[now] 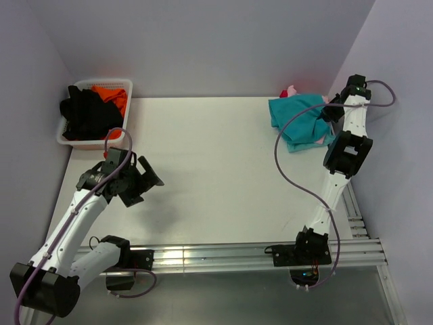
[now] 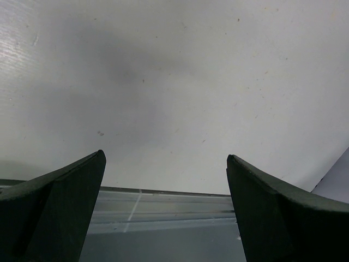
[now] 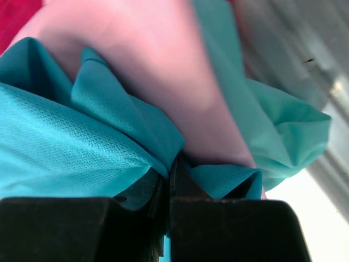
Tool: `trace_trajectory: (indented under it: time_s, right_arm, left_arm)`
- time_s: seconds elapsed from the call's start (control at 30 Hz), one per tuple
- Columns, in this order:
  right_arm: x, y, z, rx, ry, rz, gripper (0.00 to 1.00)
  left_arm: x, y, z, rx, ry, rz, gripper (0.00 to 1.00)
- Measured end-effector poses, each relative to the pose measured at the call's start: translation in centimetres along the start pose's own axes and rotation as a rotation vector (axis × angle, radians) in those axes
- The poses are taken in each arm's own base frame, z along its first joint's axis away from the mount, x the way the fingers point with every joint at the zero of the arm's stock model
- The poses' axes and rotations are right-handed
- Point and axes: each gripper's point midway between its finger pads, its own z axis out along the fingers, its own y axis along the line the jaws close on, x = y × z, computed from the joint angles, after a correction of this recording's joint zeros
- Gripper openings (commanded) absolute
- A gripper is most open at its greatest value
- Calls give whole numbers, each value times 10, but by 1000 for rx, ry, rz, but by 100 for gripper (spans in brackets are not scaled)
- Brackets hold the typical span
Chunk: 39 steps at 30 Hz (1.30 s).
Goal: Fold and stack the t-shirts
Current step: Neatly place the folded tshirt to the corner
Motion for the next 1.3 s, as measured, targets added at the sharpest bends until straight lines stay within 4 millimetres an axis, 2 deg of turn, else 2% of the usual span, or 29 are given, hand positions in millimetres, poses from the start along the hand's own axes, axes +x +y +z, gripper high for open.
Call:
trace_trajectory:
  time_s: [0.1,0.13,0.17,0.2,0.23,0.27,0.3,0.33,0.37,0.4,0.57,0.7,0.77,0.83,0.97,1.03,1.1,1.17,1.3]
  right_arm:
    - [-6,-14,5,1,9,25,0]
    - [-6,-17,5,-3,13,26,4]
    - [-7,-18,5,-8,16,27,13]
    - [-6,-17,5,-13,20,28,35]
    - [-5,-17,4,-13,23,33,44]
    - [-5,-18,4,-12,25,30,61]
    - [-5,-18,4,-11,26,31,86]
    - [-4,-18,4,-11,28,33,87]
    - [-4,-18,4,-9,28,27,96]
    - [-4,-19,4,-8,29,27,100]
    - [9,-22,-6,4,56,35,100]
    - [20,-27,-30,17,67,56,100]
    - [21,-25,-52,14,44,64,100]
    - [19,-22,-84,7,0,67,100]
    - [20,-13,-165,-2,-167,52,100]
    - [29,-7,-206,-8,-259,31,100]
    - [50,3,-240,-25,-323,-2,100]
    - [84,19,-263,-73,-364,-47,100]
    - [165,42,-278,-168,-334,-151,100]
  left_arm:
    - [2,2,-4,0,-3,0,99]
    - [2,3,-4,-1,-2,0,100]
    - [2,3,-5,-1,-3,0,99]
    - [3,3,-5,-2,-2,0,100]
    - [3,4,-5,-3,-1,0,99]
    - [3,4,-5,-5,0,0,99]
    - [3,4,-5,-6,1,0,99]
    - [3,5,-6,-8,1,1,99]
    - [3,4,-6,-10,0,3,100]
    - [2,4,-6,-12,-1,3,99]
    - [-4,-2,-10,-1,-21,11,99]
    - [-11,-7,-16,12,-45,21,99]
    - [-17,-13,-21,25,-66,35,99]
    - [-25,-21,-27,39,-90,48,99]
    - [-43,-40,-37,69,-134,77,99]
    - [-50,-47,-39,84,-150,92,99]
    - [-55,-54,-40,98,-163,103,100]
    - [-59,-58,-40,105,-172,117,99]
    - [-64,-63,-41,119,-190,143,99]
